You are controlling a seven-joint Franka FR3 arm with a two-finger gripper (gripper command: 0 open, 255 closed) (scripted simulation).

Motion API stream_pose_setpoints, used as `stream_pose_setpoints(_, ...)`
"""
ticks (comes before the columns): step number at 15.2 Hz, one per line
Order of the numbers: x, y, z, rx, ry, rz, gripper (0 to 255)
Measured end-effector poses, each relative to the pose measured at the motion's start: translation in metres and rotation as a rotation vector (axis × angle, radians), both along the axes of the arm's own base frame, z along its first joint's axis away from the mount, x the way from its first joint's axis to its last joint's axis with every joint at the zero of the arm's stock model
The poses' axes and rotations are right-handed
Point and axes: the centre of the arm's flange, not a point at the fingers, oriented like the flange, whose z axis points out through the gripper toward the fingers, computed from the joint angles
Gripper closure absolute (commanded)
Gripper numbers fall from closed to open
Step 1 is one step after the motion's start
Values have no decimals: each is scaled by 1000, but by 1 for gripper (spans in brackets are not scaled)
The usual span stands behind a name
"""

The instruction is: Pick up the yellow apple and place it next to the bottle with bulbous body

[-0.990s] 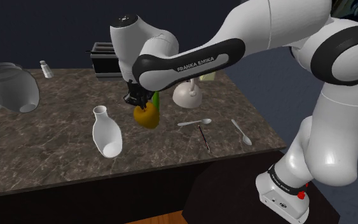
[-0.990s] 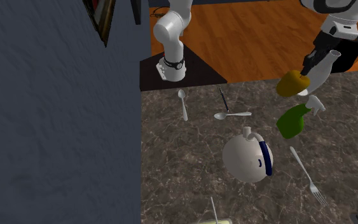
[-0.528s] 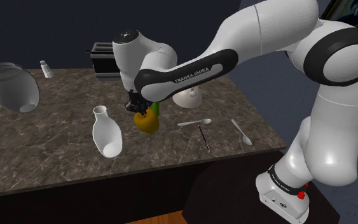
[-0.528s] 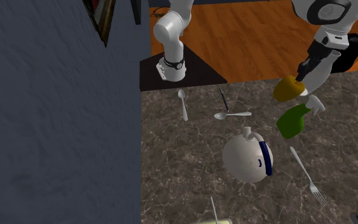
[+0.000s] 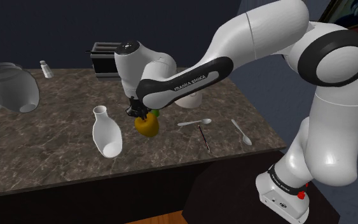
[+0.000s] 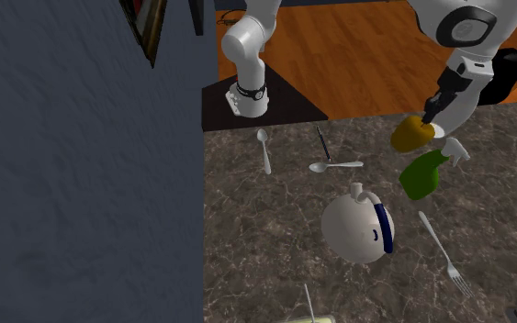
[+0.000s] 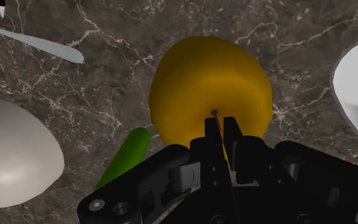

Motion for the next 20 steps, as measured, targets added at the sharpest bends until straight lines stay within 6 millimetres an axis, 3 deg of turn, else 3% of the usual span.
stream_pose_setpoints(3, 0, 0, 0, 0, 0, 0, 255)
stream_pose_setpoints(4, 0, 0, -1, 0, 0, 0, 0)
stream_pose_setpoints(10, 0, 0, 0, 0, 0, 0, 0)
stream_pose_setpoints(15, -6, 7, 42, 1, -2, 0, 0)
stream_pose_setpoints(20, -7, 9, 48, 0, -1, 0, 0)
